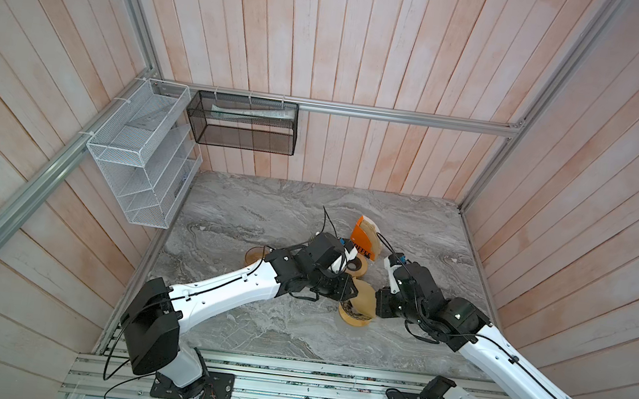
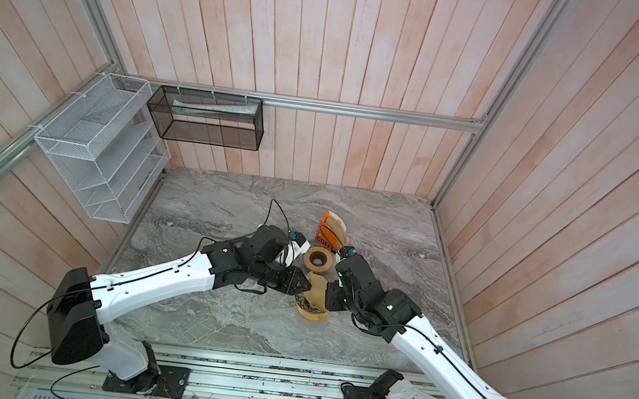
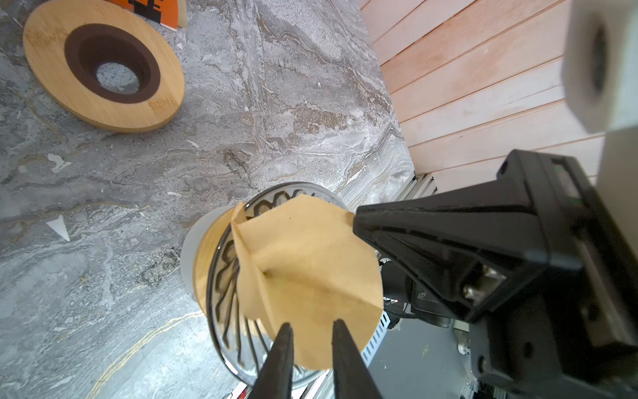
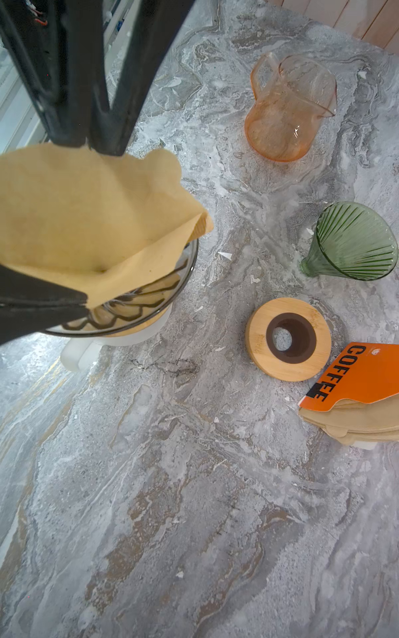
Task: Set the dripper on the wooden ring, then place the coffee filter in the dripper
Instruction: 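Keep pinching the filter edges with both grippers, smoothing it into the dripper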
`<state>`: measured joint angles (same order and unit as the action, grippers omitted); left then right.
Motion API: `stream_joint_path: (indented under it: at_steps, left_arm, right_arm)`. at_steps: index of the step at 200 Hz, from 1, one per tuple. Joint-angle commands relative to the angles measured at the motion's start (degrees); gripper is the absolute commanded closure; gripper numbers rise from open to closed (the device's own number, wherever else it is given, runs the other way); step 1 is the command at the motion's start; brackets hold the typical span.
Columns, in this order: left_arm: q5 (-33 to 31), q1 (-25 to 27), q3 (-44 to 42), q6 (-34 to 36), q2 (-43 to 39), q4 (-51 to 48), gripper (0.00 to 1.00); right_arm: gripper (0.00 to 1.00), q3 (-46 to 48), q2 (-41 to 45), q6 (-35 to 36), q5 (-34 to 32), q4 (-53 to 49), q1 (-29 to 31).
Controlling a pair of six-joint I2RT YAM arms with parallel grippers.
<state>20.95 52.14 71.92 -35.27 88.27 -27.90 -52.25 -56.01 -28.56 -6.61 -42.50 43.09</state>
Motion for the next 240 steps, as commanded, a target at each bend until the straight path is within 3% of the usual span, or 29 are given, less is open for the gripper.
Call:
stream_joint_path:
  at_steps: [1,240]
  left_arm:
    - [0.7,0.2,0.6,1.1,0.7,0.7,0.76]
    - [0.8,0.2,-4.8,-0.4,0.6,3.3,0.77]
  right_arm:
    - [0.99,1.1,0.8,-0.6,-1.5,-1.2,0.4]
    - [1.0,2.2,0.3,-0.8,-0.6,0.3,0.5]
